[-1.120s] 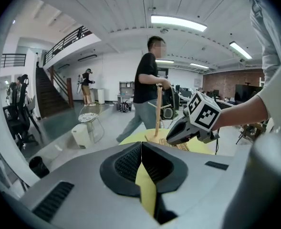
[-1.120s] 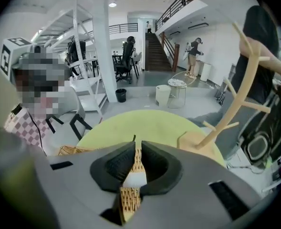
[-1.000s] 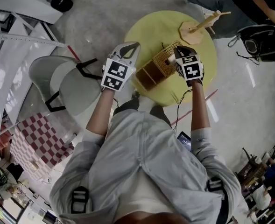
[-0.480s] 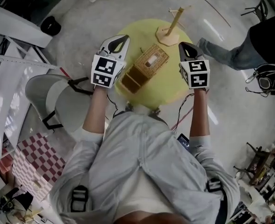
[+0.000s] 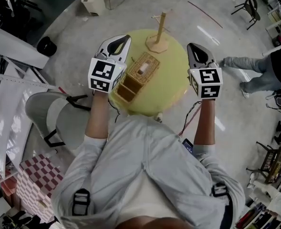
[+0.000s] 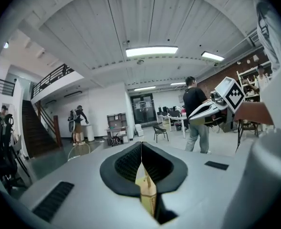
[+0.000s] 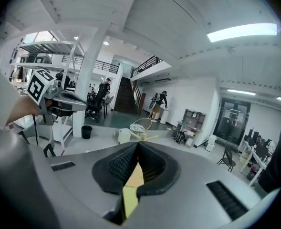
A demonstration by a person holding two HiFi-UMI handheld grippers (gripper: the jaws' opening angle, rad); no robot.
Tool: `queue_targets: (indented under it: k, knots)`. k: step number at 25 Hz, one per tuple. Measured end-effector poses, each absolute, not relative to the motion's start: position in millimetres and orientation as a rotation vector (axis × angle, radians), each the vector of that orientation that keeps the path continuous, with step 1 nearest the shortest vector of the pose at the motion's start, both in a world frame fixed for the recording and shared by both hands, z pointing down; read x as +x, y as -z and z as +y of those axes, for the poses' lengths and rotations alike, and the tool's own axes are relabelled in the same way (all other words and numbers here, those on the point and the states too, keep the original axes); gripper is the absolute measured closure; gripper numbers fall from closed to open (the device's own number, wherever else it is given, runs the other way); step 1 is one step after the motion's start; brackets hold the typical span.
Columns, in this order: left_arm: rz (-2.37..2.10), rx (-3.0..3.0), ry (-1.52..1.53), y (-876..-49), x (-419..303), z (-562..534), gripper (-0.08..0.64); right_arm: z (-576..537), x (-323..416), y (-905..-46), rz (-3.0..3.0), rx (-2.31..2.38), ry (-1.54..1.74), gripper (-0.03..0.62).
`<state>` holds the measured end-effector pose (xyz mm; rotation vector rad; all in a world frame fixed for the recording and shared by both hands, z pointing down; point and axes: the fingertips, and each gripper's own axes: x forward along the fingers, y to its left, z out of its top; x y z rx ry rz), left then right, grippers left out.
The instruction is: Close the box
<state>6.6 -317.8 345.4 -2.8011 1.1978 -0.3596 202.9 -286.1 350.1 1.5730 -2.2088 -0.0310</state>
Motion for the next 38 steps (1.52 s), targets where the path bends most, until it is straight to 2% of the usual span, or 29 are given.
queue_targets:
  k: [15, 38]
  knots:
    - [1.129, -2.768, 0.314, -306.0, 38.7, -282.6, 0.531, -248.6, 222.9, -299.3, -2.245, 1.629, 0.126, 0.569]
    - [1.176, -2.795, 0.369, -336.8, 31.0, -278.1, 0.531, -248.3, 213.2, -330.5, -2.262, 1.546, 0.084, 0.569]
